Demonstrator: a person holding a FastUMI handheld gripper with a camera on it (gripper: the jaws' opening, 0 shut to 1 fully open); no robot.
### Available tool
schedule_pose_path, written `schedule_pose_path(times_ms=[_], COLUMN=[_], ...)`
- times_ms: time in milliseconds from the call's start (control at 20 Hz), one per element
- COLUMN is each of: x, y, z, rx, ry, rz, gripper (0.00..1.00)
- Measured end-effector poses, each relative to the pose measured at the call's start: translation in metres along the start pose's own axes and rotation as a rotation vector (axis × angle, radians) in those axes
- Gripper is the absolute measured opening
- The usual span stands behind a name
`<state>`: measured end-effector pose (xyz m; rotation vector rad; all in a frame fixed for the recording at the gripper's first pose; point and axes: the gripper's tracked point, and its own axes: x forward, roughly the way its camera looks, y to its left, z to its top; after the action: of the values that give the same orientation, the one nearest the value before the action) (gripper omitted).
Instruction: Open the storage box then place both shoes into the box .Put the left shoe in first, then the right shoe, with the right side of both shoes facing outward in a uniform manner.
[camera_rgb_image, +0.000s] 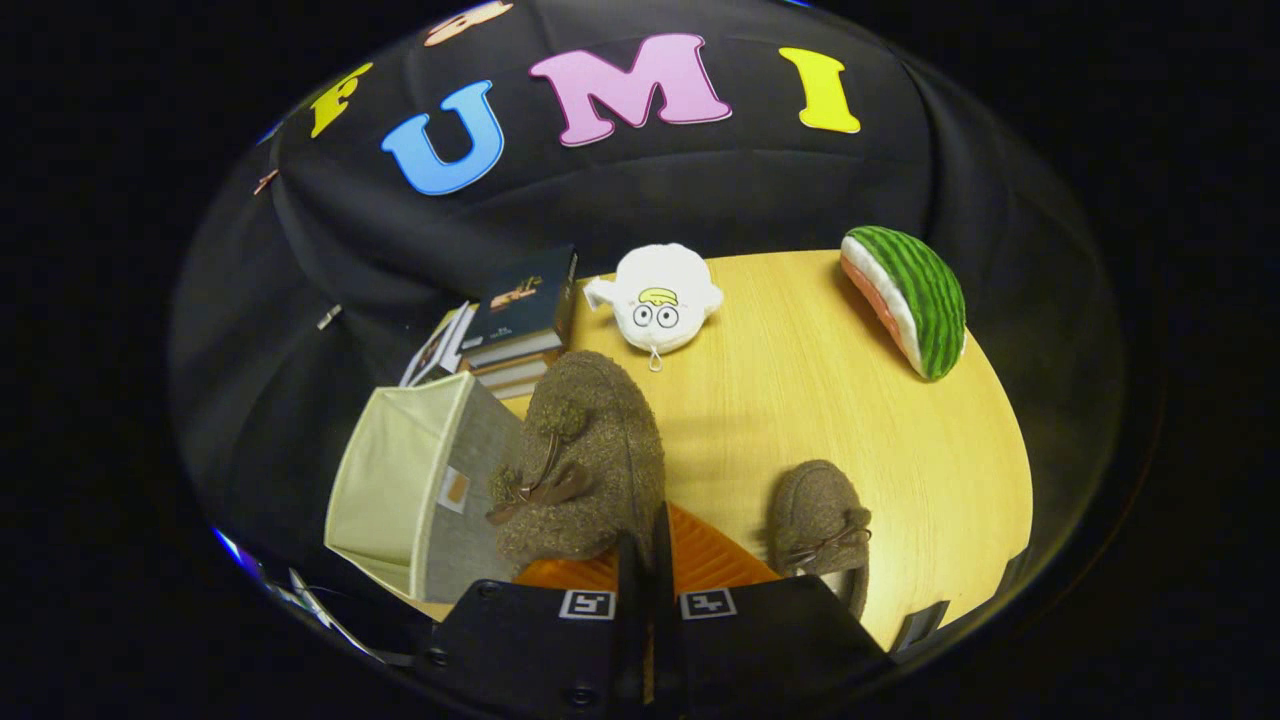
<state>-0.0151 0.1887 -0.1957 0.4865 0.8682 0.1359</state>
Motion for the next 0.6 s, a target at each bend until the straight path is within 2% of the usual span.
schedule_pose_path(times_ms=[250,600], x=[-0.012,0.009], y=[0.059,0.148], z=[0.031,0.024], rx=[0.031,0.079], ry=[-0.015,0.036], rz=[0.03,0.084], gripper=[0.09,0.09])
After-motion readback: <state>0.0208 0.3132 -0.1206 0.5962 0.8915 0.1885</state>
